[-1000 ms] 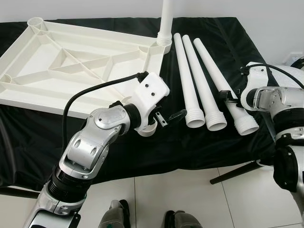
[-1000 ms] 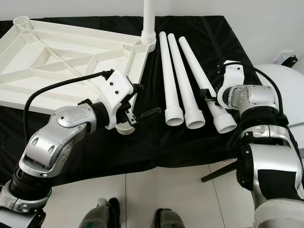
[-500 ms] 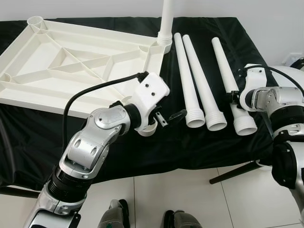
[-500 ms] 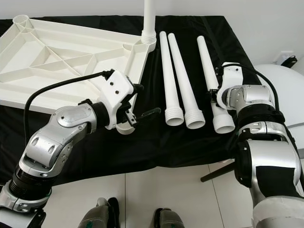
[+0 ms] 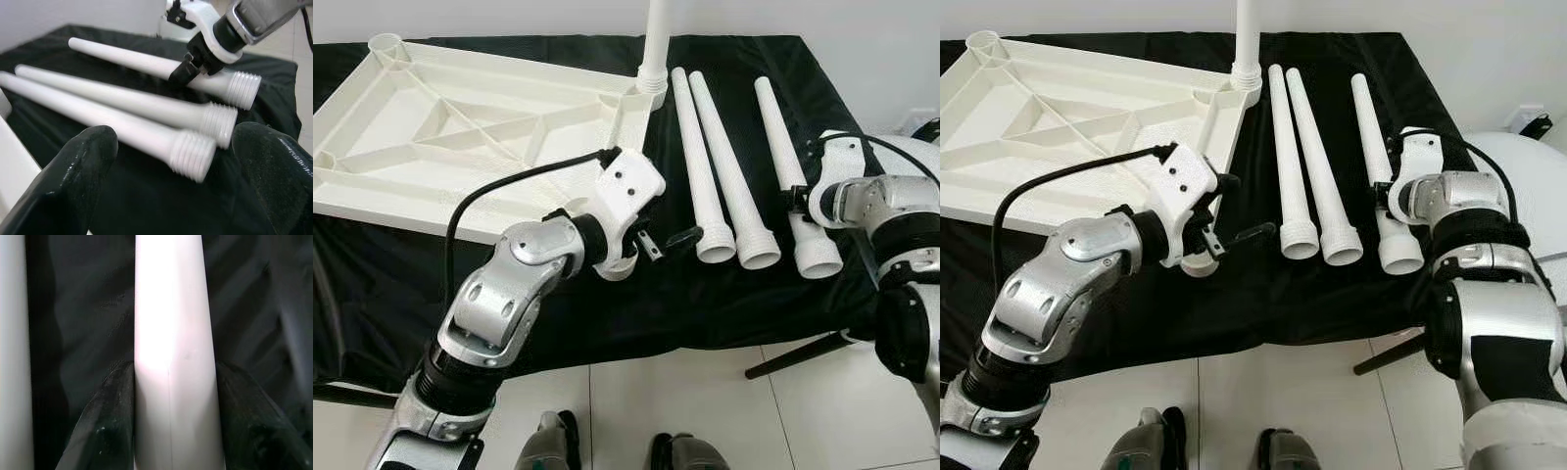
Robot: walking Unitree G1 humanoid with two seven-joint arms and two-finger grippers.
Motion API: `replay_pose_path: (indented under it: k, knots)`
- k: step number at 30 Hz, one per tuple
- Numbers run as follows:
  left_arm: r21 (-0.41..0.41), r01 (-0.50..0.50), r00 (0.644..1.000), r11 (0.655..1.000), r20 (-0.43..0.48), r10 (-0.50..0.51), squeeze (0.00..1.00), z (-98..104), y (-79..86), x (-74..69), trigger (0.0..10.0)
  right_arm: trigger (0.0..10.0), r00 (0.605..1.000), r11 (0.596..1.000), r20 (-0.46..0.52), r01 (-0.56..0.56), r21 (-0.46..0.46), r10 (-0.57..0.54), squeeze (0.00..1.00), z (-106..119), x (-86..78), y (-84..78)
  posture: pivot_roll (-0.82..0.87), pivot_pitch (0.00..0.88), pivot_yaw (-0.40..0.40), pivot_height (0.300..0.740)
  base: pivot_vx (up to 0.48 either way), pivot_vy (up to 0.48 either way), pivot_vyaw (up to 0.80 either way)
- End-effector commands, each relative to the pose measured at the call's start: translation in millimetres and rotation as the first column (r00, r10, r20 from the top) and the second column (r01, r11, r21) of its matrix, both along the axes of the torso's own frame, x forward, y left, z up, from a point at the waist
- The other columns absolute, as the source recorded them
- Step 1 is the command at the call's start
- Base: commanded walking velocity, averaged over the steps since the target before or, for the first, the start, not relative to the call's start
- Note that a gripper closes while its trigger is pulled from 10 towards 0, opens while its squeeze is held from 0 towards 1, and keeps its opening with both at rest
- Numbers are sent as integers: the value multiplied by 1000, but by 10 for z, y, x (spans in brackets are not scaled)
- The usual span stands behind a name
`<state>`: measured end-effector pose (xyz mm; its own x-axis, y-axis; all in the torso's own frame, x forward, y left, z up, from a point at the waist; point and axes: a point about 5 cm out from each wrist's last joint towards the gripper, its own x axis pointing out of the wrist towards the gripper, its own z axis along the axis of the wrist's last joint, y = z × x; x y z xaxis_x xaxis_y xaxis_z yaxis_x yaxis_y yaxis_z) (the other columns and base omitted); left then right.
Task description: Building children table
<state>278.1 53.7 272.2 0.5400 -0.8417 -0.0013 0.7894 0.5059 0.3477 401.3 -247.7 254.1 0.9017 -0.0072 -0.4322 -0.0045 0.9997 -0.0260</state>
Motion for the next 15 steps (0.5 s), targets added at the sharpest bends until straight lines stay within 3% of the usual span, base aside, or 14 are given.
replay_pose_path:
  k: [1,8,11,12,15]
  knots:
    - [-14,17,999,1000,-32,-17,0,-16,6,17,10000,10000,999,1000,46,-6,17,6,0,148,4,-45,-39,200,-60,740,0,0,0]
    - [-61,4,999,998,-37,-6,0,107,128,125,10000,10000,985,992,163,-68,109,50,0,482,31,10,-24,197,-56,740,0,0,0]
    - [-65,0,999,998,-36,-2,0,122,149,137,10000,10000,983,990,174,-76,123,54,0,507,34,20,-22,196,-56,740,0,0,0]
    - [-104,-22,999,994,-41,18,0,194,221,197,10000,10000,963,985,259,-116,129,79,0,591,57,85,-12,193,-53,740,0,0,0]
    - [-135,-28,999,990,-48,21,0,240,257,225,10000,10000,945,979,309,-153,132,106,0,609,68,148,-9,191,-51,740,0,0,0]
